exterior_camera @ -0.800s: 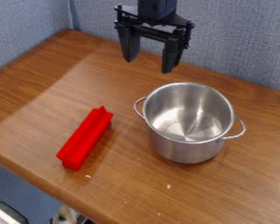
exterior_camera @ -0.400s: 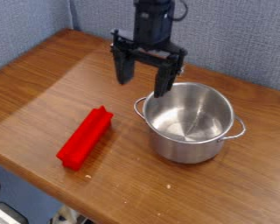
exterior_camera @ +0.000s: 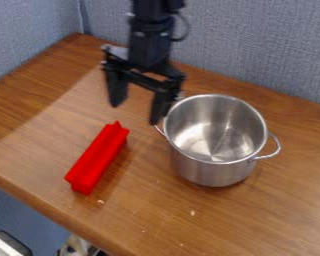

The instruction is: Put the red object in the metal pot

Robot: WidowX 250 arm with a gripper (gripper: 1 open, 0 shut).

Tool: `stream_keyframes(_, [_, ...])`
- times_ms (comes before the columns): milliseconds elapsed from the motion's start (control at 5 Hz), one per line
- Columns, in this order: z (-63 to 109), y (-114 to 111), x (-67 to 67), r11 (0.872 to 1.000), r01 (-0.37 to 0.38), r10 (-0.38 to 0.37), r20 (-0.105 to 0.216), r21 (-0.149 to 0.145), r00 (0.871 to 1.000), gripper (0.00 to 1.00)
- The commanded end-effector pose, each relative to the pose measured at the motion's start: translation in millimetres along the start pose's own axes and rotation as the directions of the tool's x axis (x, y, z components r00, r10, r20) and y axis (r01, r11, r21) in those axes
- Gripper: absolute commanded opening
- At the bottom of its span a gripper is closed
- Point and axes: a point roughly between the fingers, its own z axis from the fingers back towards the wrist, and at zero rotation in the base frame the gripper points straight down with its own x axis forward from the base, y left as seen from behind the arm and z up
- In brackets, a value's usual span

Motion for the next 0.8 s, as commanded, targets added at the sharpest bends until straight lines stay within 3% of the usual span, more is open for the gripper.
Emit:
stream_keyframes(0, [-1.7,21,-10.4,0.999,-0.008,0.006,0.058,0.039,0.998,1.0])
stream_keyframes(200, [-18.9,27,-17.9,0.999,-0.017,0.014,0.057,0.052,0.998,1.0])
stream_keyframes(600, [-48.6,33,-17.8,0.996,-0.027,0.019,0.098,0.083,0.995,1.0])
